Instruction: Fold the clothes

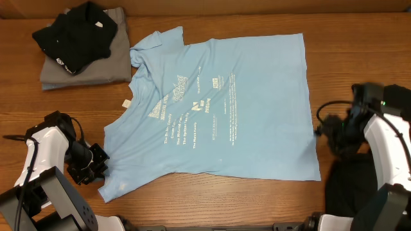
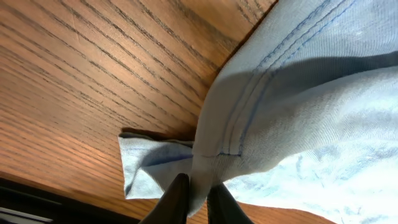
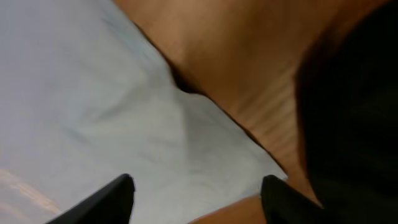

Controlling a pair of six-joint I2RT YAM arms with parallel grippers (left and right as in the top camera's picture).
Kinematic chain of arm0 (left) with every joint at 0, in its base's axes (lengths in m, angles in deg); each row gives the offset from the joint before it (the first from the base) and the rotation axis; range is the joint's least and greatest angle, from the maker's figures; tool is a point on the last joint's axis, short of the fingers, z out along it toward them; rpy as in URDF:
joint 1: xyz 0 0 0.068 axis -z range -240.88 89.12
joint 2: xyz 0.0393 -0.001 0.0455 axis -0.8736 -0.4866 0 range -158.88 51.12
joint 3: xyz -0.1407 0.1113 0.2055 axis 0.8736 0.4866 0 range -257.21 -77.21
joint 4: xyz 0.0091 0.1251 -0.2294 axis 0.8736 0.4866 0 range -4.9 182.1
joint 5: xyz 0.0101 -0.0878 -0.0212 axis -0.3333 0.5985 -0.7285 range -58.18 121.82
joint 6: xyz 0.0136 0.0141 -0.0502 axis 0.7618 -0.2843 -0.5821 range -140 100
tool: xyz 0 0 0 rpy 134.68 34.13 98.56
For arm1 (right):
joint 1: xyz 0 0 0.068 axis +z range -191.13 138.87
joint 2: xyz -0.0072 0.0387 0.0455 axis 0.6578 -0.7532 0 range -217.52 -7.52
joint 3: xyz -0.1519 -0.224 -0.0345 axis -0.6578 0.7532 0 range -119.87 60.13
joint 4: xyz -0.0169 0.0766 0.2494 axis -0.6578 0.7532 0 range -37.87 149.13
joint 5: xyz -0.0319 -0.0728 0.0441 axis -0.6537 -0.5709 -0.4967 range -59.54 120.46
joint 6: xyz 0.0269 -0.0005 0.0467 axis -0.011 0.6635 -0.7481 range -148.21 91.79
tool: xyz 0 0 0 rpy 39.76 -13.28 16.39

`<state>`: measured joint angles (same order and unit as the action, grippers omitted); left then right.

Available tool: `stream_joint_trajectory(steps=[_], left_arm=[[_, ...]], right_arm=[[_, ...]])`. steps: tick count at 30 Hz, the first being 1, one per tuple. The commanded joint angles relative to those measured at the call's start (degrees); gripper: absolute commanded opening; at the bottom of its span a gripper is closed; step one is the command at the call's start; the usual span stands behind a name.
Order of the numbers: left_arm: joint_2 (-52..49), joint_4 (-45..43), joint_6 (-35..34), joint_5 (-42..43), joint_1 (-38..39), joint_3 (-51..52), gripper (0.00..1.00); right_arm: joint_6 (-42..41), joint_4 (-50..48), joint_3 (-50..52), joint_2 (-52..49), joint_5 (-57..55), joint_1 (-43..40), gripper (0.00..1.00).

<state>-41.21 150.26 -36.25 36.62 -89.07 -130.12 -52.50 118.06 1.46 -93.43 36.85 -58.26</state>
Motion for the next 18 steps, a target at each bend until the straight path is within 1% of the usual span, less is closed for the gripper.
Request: stream_joint_trajectory(steps=[1, 5, 8, 10, 12, 14, 15, 18], left_arm=[[-0.1, 0.0, 1.1, -0.8, -0.3, -1.3, 0.16], [-0.1, -0.1, 1.1, -0.8, -0.3, -1.3, 0.16], [-0.1, -0.3, 1.1, -0.7, -0.3, -1.3, 0.17], [-0.1, -0.3, 1.1, -0.7, -0.3, -1.3, 0.17], [-0.1, -0.4, 1.6, -0.7, -0.3, -1.3, 0.17], [-0.1, -0.4, 2.2, -0.7, -0.3, -1.3, 0.17], [-0.1, -0.3, 2.2, -0.8, -0.3, -1.3, 0.18], [-0.1, -0.5, 2.6, -0.8, -0.3, -1.3, 0.18]], right_arm=[[-4.3, -0.9, 6.6, 0.0, 0.5, -2.2, 0.64], [-4.4, -3.8, 12.2, 0.0, 5.0, -2.5, 0.61], [-7.3, -5.0, 16.1, 0.0, 5.1, -2.5, 0.60], [-9.1, -8.4, 19.6, 0.0, 5.1, -2.5, 0.60], [-10.4, -11.0, 22.1, 0.0, 5.2, -2.5, 0.49], [-10.5, -12.7, 23.0, 0.0, 4.9, -2.6, 0.34], [-10.5, -12.9, 22.8, 0.0, 3.6, -2.7, 0.26], [-10.7, -11.0, 20.5, 0.1, 2.1, -3.7, 0.09]])
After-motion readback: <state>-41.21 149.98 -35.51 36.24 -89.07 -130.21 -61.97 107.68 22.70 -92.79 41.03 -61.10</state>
